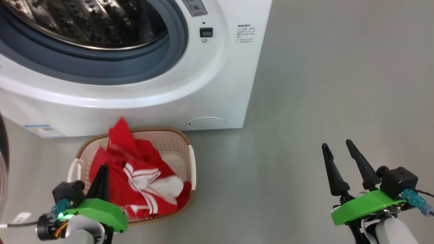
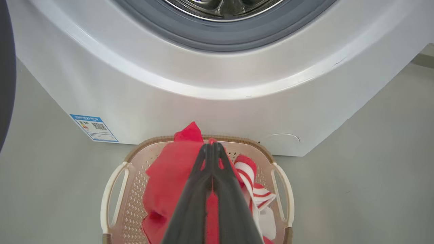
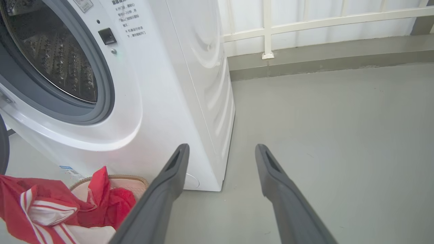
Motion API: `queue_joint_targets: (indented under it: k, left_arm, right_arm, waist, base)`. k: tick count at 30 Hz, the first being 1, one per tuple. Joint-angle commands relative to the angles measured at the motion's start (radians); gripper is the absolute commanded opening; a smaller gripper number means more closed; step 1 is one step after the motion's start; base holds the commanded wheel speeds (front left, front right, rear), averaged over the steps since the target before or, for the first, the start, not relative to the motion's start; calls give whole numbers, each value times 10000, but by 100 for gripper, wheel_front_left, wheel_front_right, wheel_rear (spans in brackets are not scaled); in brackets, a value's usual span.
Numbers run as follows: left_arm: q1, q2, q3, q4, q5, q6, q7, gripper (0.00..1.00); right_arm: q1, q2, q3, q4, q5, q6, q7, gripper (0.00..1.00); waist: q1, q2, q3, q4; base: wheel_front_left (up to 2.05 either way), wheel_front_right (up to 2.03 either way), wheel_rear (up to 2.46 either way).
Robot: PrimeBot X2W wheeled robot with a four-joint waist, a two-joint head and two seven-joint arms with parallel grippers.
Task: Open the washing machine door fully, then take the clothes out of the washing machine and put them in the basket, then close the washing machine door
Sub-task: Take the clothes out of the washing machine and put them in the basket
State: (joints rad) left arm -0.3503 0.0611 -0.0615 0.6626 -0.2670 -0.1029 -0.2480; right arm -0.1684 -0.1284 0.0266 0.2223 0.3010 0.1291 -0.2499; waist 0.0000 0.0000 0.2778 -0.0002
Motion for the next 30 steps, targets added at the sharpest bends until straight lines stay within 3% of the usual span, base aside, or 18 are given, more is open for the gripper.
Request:
queue_joint_targets:
  k: [1, 30]
  left_arm:
    - [-397, 334, 320, 190, 110, -87, -129, 0]
    - [-3996, 997, -170, 5875, 506, -274, -137, 0]
  right_arm:
    - [-127, -13, 292, -220, -17, 16, -118, 100]
    - [-1021, 240, 811, -587, -231, 16, -118, 100]
  waist:
    - [0, 0, 186, -177]
    - [0, 0, 2508, -1313]
  base:
    - [0, 0, 0]
    - [0, 0, 0]
